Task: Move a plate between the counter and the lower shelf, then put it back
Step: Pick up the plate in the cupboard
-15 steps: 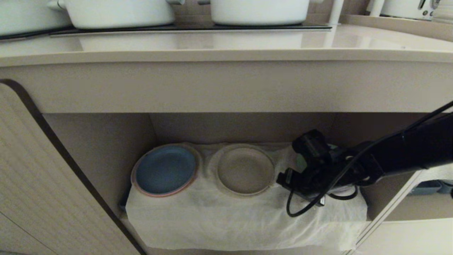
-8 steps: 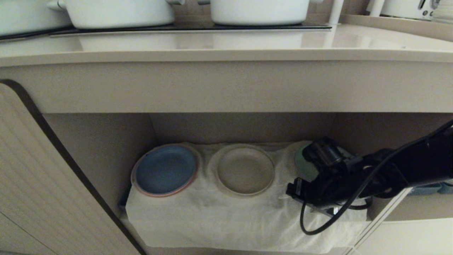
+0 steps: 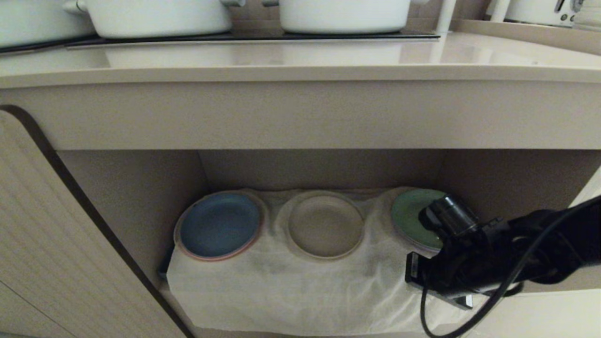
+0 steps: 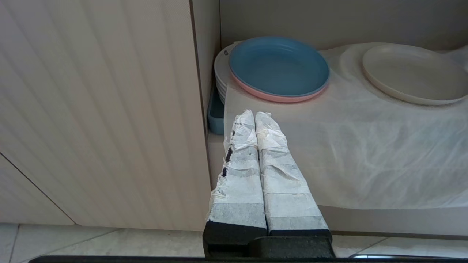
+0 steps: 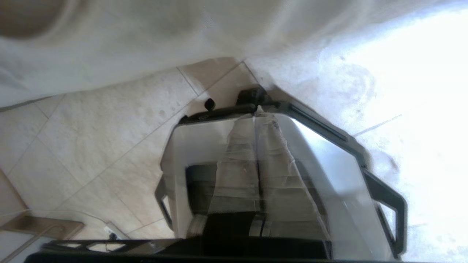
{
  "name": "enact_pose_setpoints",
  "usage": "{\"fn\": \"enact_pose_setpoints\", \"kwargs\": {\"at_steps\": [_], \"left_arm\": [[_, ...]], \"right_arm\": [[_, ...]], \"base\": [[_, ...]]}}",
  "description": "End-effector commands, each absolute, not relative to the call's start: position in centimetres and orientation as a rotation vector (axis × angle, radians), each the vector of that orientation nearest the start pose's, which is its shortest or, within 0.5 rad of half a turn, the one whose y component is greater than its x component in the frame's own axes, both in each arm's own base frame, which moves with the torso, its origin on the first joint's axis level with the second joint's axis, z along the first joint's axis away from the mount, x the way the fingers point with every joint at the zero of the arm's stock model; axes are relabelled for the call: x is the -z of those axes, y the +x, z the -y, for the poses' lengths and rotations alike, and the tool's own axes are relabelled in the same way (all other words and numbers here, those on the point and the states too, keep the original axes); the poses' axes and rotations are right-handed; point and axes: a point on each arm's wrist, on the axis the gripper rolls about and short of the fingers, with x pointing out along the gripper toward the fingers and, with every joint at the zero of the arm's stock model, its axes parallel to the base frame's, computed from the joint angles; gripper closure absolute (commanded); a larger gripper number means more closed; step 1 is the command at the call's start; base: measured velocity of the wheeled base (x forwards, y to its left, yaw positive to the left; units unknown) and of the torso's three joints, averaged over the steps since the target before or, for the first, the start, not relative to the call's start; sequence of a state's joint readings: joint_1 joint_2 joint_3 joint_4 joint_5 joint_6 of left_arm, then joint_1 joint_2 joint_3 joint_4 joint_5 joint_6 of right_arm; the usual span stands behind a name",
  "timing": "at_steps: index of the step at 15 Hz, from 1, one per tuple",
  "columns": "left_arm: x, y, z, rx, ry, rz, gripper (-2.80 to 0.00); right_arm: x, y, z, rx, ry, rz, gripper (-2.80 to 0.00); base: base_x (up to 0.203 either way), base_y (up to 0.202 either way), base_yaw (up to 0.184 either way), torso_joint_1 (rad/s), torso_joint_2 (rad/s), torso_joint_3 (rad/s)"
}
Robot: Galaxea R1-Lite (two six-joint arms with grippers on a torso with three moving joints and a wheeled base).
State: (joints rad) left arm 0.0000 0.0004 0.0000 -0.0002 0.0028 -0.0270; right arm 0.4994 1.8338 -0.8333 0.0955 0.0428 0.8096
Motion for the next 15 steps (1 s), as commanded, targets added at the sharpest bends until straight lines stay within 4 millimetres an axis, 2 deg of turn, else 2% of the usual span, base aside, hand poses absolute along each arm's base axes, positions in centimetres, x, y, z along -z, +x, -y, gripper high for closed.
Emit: {"fn": "enact_pose_setpoints", "kwargs": {"at_steps": [1, 10, 15], "left_arm": [[-7.6, -2.3, 0.0, -0.003, -0.028, 0.002, 0.0], [-7.5, -2.3, 0.0, -0.003, -0.028, 0.0, 0.0], [-7.5, -2.3, 0.0, -0.003, -0.028, 0.0, 0.0]], "right_arm": [[-9.6, 23.8, -13.1, -0.022, 0.466, -1.19, 0.0], [-9.6, 19.5, -10.8, -0.031, 0.426, -1.202, 0.0], [-10.1, 17.4, -9.5, -0.12, 0.361, -1.115, 0.0]], "base": [[0.0, 0.0, 0.0, 0.0, 0.0, 0.0], [0.0, 0.0, 0.0, 0.0, 0.0, 0.0], [0.0, 0.0, 0.0, 0.0, 0.0, 0.0]]}}
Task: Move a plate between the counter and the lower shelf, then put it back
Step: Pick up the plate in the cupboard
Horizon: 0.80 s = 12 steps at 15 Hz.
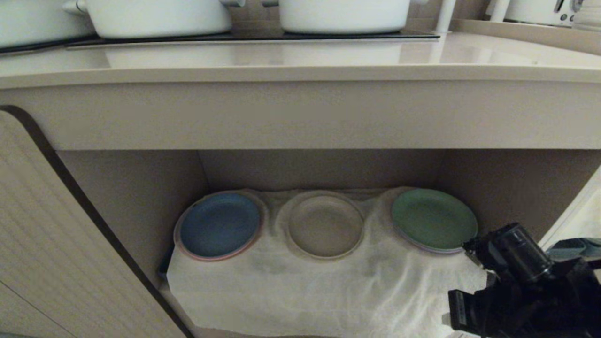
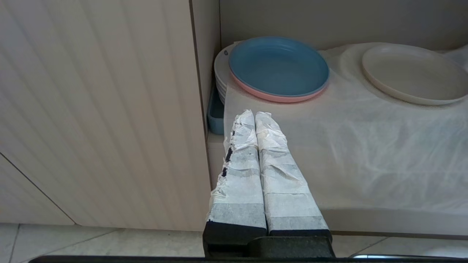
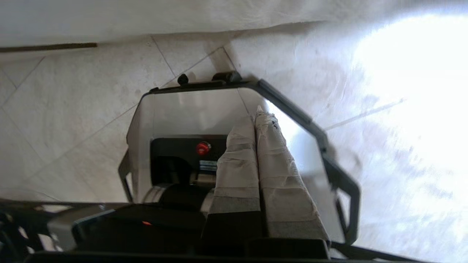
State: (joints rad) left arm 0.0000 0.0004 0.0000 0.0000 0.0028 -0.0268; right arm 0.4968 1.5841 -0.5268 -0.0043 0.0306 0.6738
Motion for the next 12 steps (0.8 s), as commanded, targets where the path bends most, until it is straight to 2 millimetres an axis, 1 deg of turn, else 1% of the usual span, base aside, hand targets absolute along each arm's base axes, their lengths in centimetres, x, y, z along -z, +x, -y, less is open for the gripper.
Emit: {"fn": "enact_pose_setpoints", "kwargs": {"at_steps": [1, 4, 8, 9, 12], "left_arm": [[-7.5, -2.3, 0.0, -0.003, -0.028, 0.0, 0.0], [-7.5, -2.3, 0.0, -0.003, -0.028, 0.0, 0.0], [-7.6, -2.3, 0.0, -0.003, -0.028, 0.002, 0.0], [-7.5, -2.3, 0.0, -0.003, -0.028, 0.0, 0.0], [-7.5, -2.3, 0.0, -0.003, -0.028, 0.0, 0.0]], "right_arm": [[-10.4, 17.2, -9.2, -0.128, 0.355, -1.095, 0.0], [-11.7, 16.7, -8.2, -0.152, 0.317, -1.013, 0.0], [-12.5, 15.2, -5.9, -0.173, 0.195, -0.909, 0.0], [-12.6, 14.7, -5.3, -0.173, 0.176, -0.879, 0.0], [-11.4, 12.8, -3.8, -0.201, 0.055, -0.788, 0.0]], "base": [[0.0, 0.0, 0.0, 0.0, 0.0, 0.0], [0.0, 0.0, 0.0, 0.0, 0.0, 0.0], [0.0, 0.0, 0.0, 0.0, 0.0, 0.0], [0.0, 0.0, 0.0, 0.0, 0.0, 0.0], [0.0, 0.0, 0.0, 0.0, 0.0, 0.0]]}}
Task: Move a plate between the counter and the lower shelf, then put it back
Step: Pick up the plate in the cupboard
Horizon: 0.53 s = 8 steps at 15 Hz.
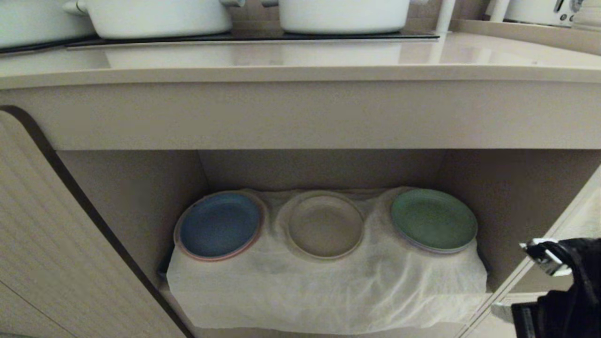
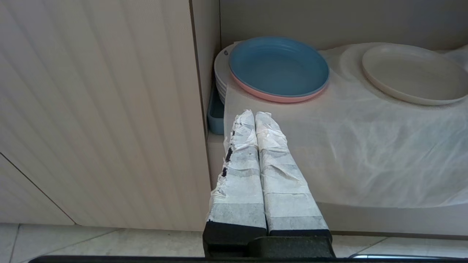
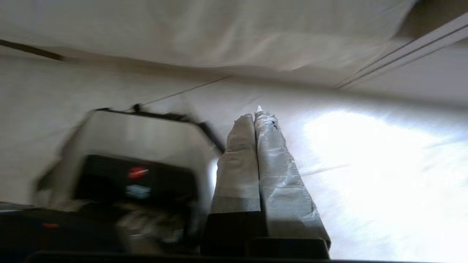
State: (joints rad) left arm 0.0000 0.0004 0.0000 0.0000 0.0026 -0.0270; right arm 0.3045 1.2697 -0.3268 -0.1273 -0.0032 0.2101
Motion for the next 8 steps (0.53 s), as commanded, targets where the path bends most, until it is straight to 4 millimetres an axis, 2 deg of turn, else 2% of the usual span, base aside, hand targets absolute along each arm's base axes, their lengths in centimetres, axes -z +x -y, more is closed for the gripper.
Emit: {"fn": "enact_pose_setpoints", "kwargs": {"at_steps": [1, 5, 8], "left_arm": [[-7.6, -2.3, 0.0, -0.003, -0.028, 0.002, 0.0], [-7.5, -2.3, 0.0, -0.003, -0.028, 0.0, 0.0], [-7.6, -2.3, 0.0, -0.003, -0.028, 0.002, 0.0]], "right_arm": [[-11.0, 12.2, -3.5, -0.213, 0.029, -0.744, 0.0], [-9.2, 8.8, -1.9, -0.211, -0.089, -0.599, 0.0], [-9.7, 7.0, -0.7, -0.11, -0.102, -0.49, 0.0]], "base": [[0.0, 0.0, 0.0, 0.0, 0.0, 0.0], [0.0, 0.0, 0.0, 0.0, 0.0, 0.0], [0.0, 0.0, 0.0, 0.0, 0.0, 0.0]]}}
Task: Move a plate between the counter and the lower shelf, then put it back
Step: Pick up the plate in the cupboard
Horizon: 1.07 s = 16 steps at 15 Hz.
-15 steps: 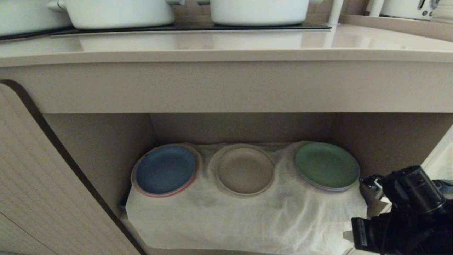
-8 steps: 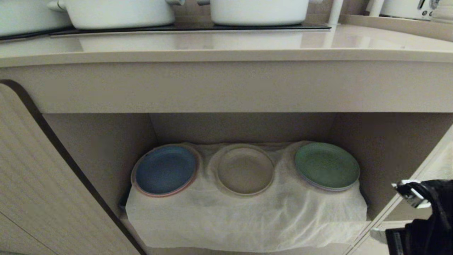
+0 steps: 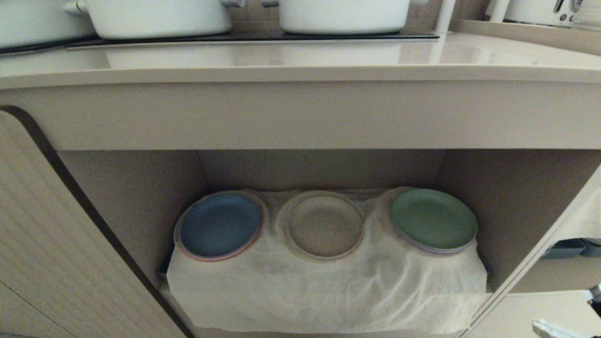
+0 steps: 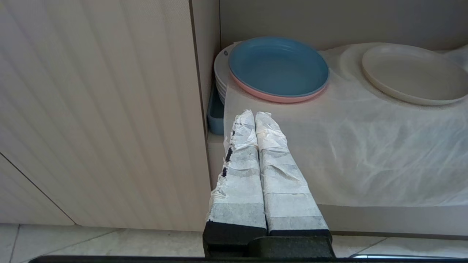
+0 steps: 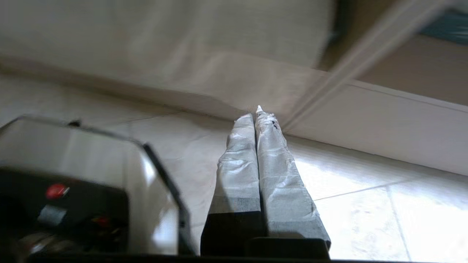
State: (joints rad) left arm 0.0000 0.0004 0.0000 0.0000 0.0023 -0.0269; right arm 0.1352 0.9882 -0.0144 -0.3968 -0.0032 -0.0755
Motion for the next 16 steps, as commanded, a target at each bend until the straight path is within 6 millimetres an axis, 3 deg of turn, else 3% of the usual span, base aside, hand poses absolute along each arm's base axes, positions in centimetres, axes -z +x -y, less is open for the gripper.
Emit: {"fn": "enact_pose_setpoints", "kwargs": {"at_steps": [1, 9, 13, 16], "left_arm": [[-7.6, -2.3, 0.0, -0.003, -0.028, 0.001, 0.0], [-7.5, -2.3, 0.0, -0.003, -0.028, 0.0, 0.0], [-7.5, -2.3, 0.0, -0.003, -0.028, 0.0, 0.0], [-7.5, -2.3, 0.0, -0.003, -0.028, 0.0, 0.0]], "right_arm": [[-9.8, 6.4, -0.4, -0.082, -0.098, -0.458, 0.0], [-8.7, -0.2, 0.1, 0.006, -0.088, -0.165, 0.0], [-7.7, -2.1, 0.0, 0.009, -0.072, -0.009, 0.0], [-7.6, -2.3, 0.1, 0.029, -0.015, 0.001, 0.0]], "base": [[0.0, 0.0, 0.0, 0.0, 0.0, 0.0], [0.0, 0.0, 0.0, 0.0, 0.0, 0.0], [0.0, 0.0, 0.0, 0.0, 0.0, 0.0], [0.0, 0.0, 0.0, 0.0, 0.0, 0.0]]}}
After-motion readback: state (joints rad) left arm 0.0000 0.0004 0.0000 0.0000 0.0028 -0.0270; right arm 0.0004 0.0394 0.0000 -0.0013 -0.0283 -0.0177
